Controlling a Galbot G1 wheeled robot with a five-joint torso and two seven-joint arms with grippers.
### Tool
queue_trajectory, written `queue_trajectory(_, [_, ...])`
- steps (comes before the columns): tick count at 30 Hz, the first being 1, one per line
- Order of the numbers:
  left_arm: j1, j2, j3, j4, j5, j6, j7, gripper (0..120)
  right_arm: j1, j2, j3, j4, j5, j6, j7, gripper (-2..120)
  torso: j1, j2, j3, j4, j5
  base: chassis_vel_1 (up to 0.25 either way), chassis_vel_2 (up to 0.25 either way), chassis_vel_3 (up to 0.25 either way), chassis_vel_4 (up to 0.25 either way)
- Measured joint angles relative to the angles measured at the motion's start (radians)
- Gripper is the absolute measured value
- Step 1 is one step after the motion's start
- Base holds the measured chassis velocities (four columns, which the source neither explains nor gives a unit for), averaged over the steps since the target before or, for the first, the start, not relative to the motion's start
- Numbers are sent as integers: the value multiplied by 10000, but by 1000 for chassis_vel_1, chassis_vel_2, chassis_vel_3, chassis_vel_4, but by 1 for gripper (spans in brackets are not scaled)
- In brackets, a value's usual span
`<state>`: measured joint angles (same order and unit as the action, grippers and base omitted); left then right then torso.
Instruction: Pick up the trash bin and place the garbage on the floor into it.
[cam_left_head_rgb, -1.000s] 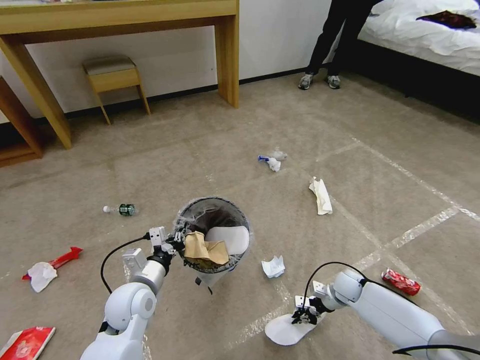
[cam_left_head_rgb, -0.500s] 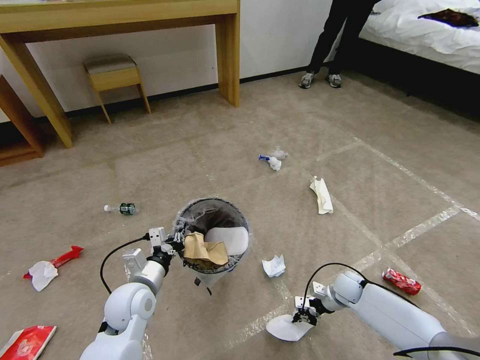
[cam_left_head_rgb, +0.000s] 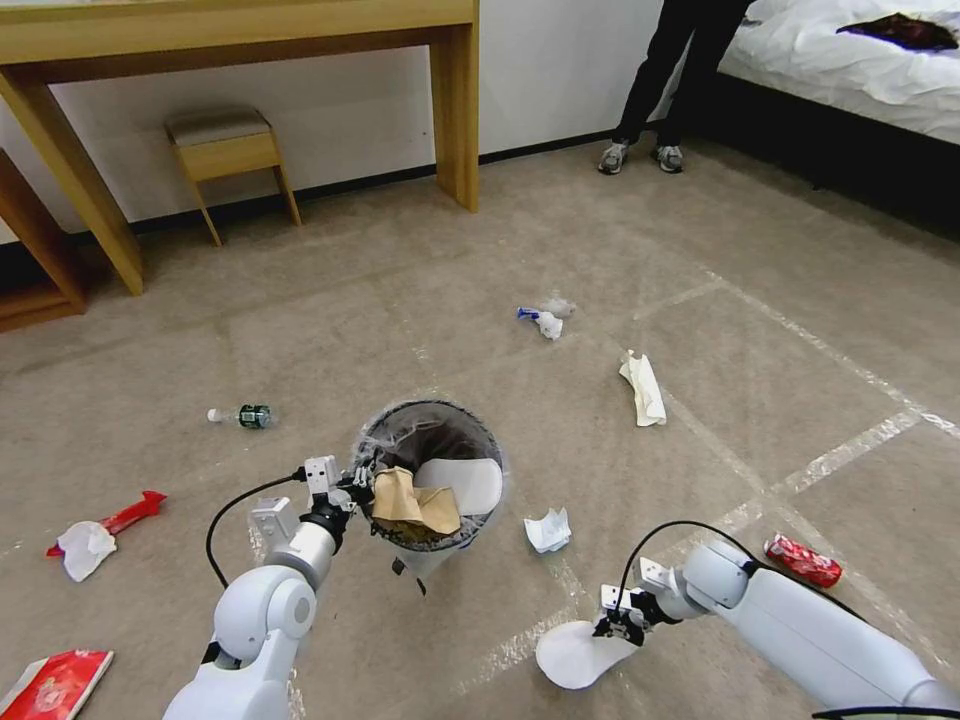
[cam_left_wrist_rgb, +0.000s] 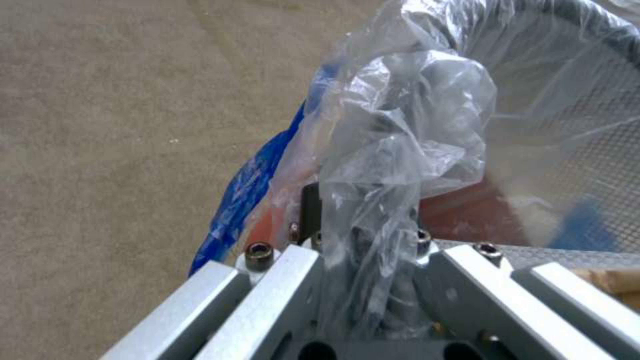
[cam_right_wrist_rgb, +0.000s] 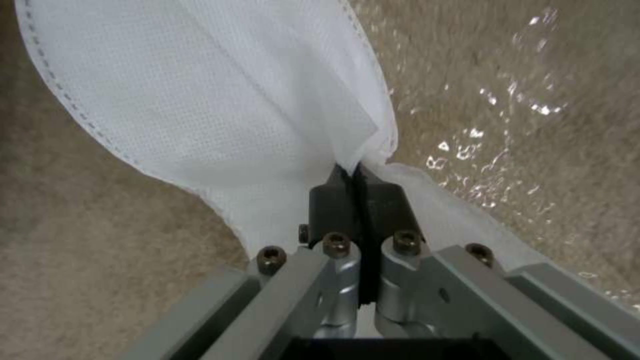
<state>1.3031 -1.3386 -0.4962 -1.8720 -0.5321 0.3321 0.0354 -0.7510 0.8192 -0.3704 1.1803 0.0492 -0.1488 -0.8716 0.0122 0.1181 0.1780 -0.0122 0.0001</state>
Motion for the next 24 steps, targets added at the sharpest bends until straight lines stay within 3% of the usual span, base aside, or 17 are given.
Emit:
queue_trajectory(13, [34, 124, 157, 216, 101, 0, 30, 1, -1675, -869, 1893, 1601, 39, -53, 54, 0, -1, 0, -1, 0, 0, 0, 0, 0, 0])
queue_trajectory(24, [-302, 403, 407, 618, -105, 19, 131, 1, -3184, -1670, 4610, 3413, 408, 69, 136, 0, -1, 1, -1, -1, -2, 0, 0, 0, 0])
